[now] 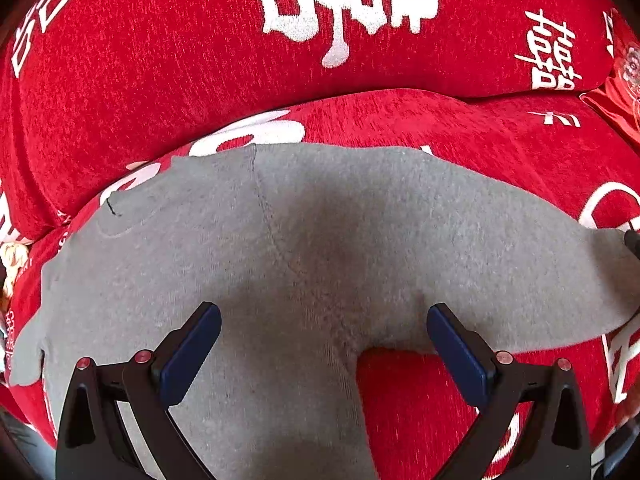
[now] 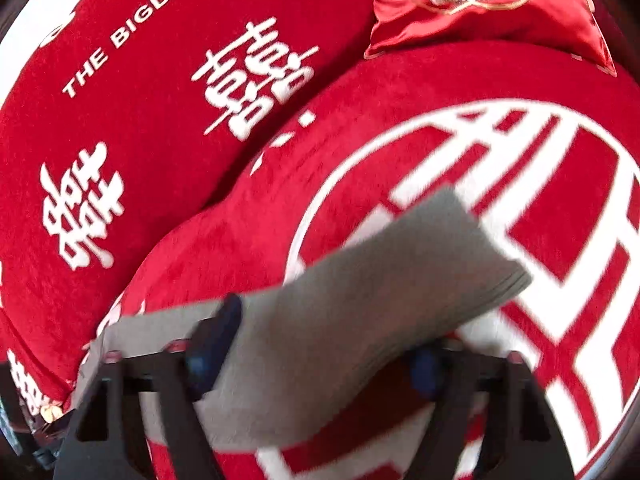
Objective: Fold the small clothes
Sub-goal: 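Close the right tool on the grey sleeve cuff and lift it, then carry the held sleeve across the sweater body toward the other sleeve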
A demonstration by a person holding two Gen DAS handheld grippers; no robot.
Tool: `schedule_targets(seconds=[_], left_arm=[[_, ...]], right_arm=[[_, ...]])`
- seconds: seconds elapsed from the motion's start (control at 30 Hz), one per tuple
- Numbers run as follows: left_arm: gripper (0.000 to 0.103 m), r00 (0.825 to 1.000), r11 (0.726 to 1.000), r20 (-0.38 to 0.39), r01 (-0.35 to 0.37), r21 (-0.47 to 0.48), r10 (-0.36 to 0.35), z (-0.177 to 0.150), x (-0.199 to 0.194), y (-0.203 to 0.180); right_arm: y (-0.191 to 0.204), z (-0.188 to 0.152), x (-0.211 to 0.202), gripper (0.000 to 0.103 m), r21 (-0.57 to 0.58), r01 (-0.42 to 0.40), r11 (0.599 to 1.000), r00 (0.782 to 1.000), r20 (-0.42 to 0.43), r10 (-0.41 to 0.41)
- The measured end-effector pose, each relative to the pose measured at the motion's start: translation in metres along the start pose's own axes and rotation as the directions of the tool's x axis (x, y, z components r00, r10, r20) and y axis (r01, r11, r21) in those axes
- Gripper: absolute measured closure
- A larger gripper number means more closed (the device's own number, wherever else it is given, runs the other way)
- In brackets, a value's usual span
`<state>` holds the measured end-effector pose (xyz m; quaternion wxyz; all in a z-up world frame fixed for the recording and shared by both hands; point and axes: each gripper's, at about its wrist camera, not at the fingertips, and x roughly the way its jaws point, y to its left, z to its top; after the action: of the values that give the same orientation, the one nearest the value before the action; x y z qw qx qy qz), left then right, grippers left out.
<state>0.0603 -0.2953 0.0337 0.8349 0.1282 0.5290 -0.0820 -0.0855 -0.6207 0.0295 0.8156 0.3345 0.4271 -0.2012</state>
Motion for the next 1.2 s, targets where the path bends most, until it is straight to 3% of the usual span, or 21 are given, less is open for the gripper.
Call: schedule_targets(seconds=[0.03, 0.07, 0.23, 0.33, 0.5, 0.73, 0.97, 1.2], left_arm=[[0.0, 1.0, 1.0, -0.002, 0.001, -0.008, -0.001, 0.002, 0.002, 0.001], [0.0, 1.0, 1.0, -0.005, 0.004, -0.017, -0.004, 0.004, 0.004, 0.003], [0.0, 1.0, 0.998, -0.013, 0.0, -0.056, -0.001, 0.013, 0.014, 0.009], [0.0, 1.0, 0.998, -0.027, -0.011, -0.069, 0.009, 0.013, 0.023, 0.009], [0.0, 0.999, 1.0, -0.04, -0.002, -0.021, 0.001, 0.012, 0.029, 0.006], [0.0, 0.999, 0.997, -0.027, 0.024, -0.071, -0.026, 0.0, 0.018, 0.035], [0.0, 0.999, 0.995, 0.01, 0.047, -0.083, -0.047, -0.016, 0.005, 0.058], [0.0, 0.996, 0.994, 0.067, 0.072, -0.084, -0.067, -0.032, -0.01, 0.081]], right_arm=[[-0.003, 0.002, 0.006, 0.094, 0.0, 0.0, 1.0, 0.999, -0.035, 0.0], [-0.008, 0.003, 0.009, 0.096, 0.011, -0.003, 1.0, 0.999, -0.051, 0.004], [-0.016, -0.005, -0.028, 0.097, -0.006, -0.052, 0.999, 0.995, 0.083, 0.053], [-0.007, -0.01, -0.045, 0.097, -0.063, 0.006, 0.998, 0.99, 0.143, 0.003], [0.002, -0.012, -0.044, 0.097, -0.097, 0.07, 0.993, 0.99, 0.13, -0.057], [0.029, -0.012, -0.07, 0.097, -0.164, 0.103, 0.981, 0.98, 0.186, -0.071], [0.081, -0.014, -0.095, 0.097, -0.244, 0.099, 0.965, 0.972, 0.231, -0.041], [0.147, -0.029, -0.109, 0.097, -0.341, 0.061, 0.938, 0.975, 0.223, 0.018]])
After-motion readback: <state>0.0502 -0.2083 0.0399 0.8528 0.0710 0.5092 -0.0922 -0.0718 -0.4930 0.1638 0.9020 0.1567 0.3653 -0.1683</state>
